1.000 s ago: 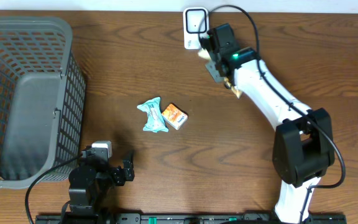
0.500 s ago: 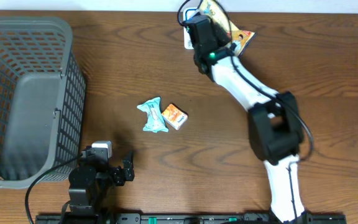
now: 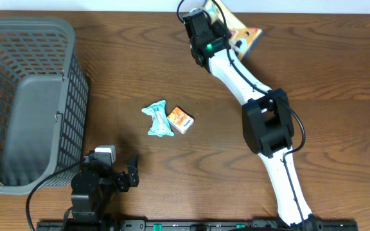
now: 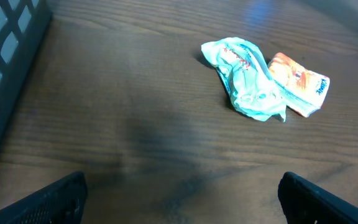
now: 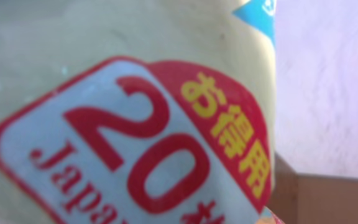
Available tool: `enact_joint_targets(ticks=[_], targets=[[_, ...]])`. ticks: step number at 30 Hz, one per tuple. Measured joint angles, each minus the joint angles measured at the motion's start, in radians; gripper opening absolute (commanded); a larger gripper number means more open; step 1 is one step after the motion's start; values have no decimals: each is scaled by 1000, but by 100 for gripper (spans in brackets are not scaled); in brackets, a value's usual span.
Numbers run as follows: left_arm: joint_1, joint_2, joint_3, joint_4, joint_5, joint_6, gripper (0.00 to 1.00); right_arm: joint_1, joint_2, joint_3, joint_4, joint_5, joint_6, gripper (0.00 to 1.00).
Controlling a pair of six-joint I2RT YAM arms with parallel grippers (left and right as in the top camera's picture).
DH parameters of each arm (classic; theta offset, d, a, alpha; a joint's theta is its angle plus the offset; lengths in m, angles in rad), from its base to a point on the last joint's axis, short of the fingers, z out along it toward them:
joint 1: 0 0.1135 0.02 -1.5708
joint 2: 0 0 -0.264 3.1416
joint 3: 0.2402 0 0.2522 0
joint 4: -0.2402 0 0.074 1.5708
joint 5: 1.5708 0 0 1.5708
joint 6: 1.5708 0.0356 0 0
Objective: Scan the item barcode
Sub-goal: 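Carry the snack bag right and release it at the right edge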
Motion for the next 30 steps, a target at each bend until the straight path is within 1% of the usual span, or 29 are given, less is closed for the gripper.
enact_joint_targets(ticks=[5,8,11,14,18,22,23,24,26,27,30], targets=[[0,0,0,0,0,0,98,-40,-15,11,-256,13,91,1],[0,0,0,0,0,0,98,-124,-51,13,-397,19,178,1],[0,0,0,0,0,0,98,-267,-94,17,-497,10,272,1],[0,0,0,0,0,0,98,-446,-118,18,-525,-27,344,1],[0,0,0,0,0,0,98,-680,-119,-33,-474,-98,406,1],[0,0,0,0,0,0,98,-838,-119,-100,-455,-186,430,2],[0,0,0,0,0,0,98,-865,-118,-107,-455,-209,435,13],[0,0,0,0,0,0,98,-885,-119,-108,-455,-231,450,28],[0,0,0,0,0,0,98,-910,-120,-108,-460,-270,473,84],[0,0,0,0,0,0,98,-916,-121,-106,-468,-290,482,99],[0,0,0,0,0,0,98,-916,-124,-93,-503,-368,502,99]])
